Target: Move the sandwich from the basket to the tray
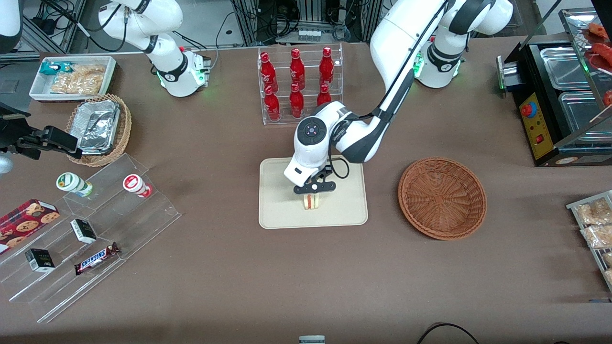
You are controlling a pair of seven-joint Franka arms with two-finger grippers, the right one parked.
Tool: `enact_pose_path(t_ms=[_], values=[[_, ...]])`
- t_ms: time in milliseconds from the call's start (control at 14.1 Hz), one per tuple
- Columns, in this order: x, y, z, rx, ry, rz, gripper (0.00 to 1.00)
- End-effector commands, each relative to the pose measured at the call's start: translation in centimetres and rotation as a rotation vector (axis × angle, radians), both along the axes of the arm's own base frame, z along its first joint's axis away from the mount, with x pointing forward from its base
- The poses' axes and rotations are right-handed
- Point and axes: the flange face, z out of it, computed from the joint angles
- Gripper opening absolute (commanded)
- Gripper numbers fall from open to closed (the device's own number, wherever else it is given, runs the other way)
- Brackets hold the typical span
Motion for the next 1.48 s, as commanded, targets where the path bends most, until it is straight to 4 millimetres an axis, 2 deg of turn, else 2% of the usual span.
enact_pose_path(t_ms=[0,212,424,636,778,919,1202,1414], values=[[0.5,-0.3,2.4,-0.022,-0.021,0.019,1.0],[1.0,0.5,6.2,-0.029,-0.036,0.031,1.0],[1.4,2.7,9.8,0.013,-0.016,0.054,1.0],[3.5,7.9,11.1,0.109,0.046,0.112,1.0],[5.4,11.3,10.9,0.13,0.062,0.158,1.0],[6.6,15.3,11.8,0.128,0.068,0.138,1.0],[7.6,25.1,14.9,0.107,0.078,0.078,1.0],[7.5,31.5,17.0,0.1,0.101,0.018,1.0]])
